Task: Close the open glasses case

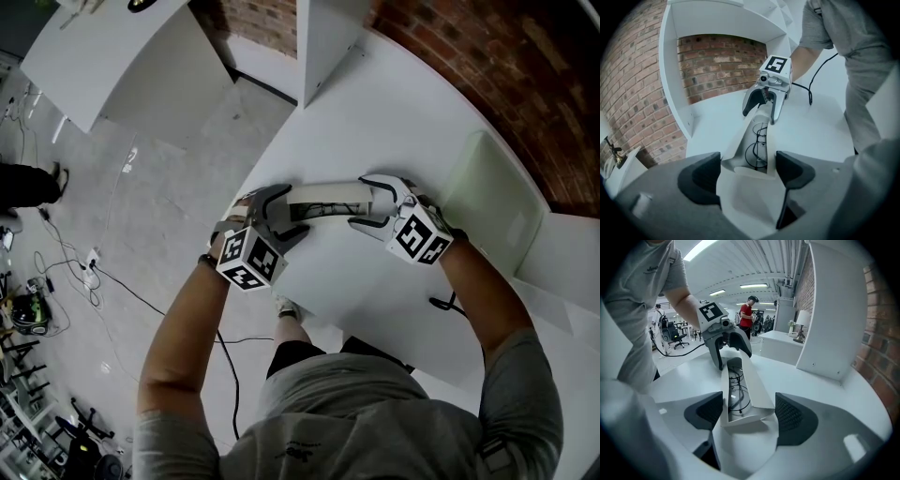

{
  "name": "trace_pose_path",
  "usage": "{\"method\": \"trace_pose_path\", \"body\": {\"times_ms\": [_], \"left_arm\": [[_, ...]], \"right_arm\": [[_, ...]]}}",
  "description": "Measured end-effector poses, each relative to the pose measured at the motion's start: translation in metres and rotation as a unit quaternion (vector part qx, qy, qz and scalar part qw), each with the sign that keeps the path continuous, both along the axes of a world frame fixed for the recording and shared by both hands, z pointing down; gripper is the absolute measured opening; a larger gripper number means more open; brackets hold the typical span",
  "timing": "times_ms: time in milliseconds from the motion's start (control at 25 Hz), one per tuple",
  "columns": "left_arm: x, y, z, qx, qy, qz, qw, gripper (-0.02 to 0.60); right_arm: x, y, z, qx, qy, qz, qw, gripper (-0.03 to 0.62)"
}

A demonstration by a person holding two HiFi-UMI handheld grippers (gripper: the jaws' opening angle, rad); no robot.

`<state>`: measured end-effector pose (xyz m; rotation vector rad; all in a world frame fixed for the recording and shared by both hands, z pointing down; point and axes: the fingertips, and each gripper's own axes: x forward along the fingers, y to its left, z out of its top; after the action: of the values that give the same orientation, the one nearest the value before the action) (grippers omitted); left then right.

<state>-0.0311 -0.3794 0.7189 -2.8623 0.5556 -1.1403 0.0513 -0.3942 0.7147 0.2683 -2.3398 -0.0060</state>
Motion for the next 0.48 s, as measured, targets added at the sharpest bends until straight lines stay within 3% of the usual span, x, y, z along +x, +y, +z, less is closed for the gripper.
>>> {"method": "trace_pose_path", "body": {"times_ms": [480], "left_arm": [[-0.0006, 0.0067, -0.0027, 0.014, -0.034, 0.000, 0.9993, 0.333]], "right_arm": [[0.0012, 0.0058, -0.0028, 0.030, 0.011, 0.012, 0.999, 0.320]]}}
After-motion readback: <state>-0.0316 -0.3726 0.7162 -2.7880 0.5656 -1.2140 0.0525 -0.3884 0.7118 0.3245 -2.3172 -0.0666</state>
